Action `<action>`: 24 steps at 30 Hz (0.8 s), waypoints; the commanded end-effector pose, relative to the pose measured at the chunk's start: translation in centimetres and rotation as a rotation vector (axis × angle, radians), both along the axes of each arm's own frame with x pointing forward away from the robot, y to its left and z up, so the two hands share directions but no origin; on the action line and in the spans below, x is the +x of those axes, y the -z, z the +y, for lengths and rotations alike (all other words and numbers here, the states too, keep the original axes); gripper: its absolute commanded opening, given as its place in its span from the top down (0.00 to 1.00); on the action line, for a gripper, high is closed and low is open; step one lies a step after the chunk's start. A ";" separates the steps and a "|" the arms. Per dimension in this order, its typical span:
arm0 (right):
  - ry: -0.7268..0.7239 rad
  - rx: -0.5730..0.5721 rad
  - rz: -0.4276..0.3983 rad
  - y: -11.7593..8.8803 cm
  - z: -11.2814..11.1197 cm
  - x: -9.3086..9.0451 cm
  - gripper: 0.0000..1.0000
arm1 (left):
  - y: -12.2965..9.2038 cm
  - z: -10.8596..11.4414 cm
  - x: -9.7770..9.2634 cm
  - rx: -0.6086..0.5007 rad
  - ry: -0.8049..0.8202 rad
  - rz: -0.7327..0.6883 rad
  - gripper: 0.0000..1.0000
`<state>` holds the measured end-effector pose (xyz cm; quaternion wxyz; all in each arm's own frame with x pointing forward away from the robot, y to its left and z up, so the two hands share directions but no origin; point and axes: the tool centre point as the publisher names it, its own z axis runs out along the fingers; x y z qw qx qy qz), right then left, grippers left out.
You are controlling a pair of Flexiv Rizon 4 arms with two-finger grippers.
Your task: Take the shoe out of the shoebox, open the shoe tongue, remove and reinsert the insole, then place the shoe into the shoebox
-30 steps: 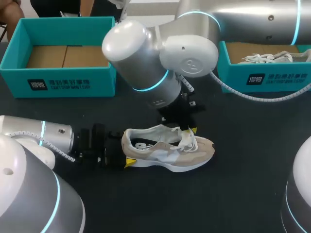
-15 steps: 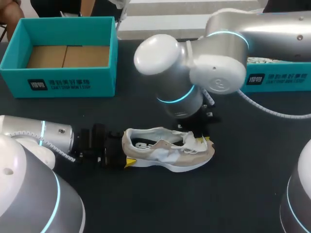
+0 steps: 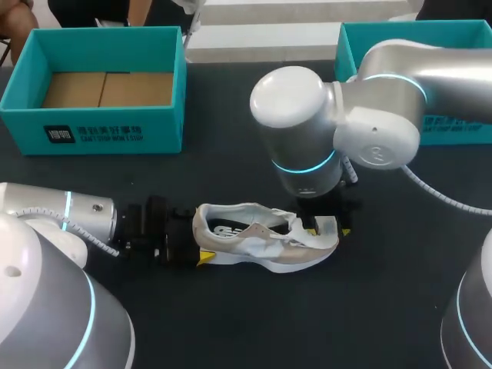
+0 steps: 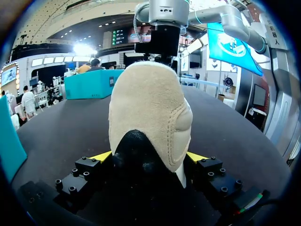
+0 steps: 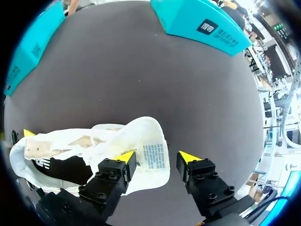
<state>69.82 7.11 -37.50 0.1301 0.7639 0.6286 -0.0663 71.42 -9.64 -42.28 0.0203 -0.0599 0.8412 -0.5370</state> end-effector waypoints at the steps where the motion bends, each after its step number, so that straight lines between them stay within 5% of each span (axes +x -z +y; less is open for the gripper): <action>1: 0.497 0.002 -0.175 -2.0 0.8 -0.4 0.00 | 0.3 -0.1 -0.2 0.003 0.000 0.001 1.00; 7: 0.395 0.008 -0.238 -4.9 1.8 1.1 0.00 | 0.3 -0.1 -0.2 0.003 0.000 0.001 1.00; 15: 0.031 0.044 -0.313 -9.7 4.4 5.5 0.00 | 0.3 -0.1 -0.2 0.003 0.000 0.001 1.00; 24: -0.473 0.099 -0.223 -12.9 8.6 9.4 0.00 | 0.3 -0.1 -0.2 0.003 0.000 0.001 1.00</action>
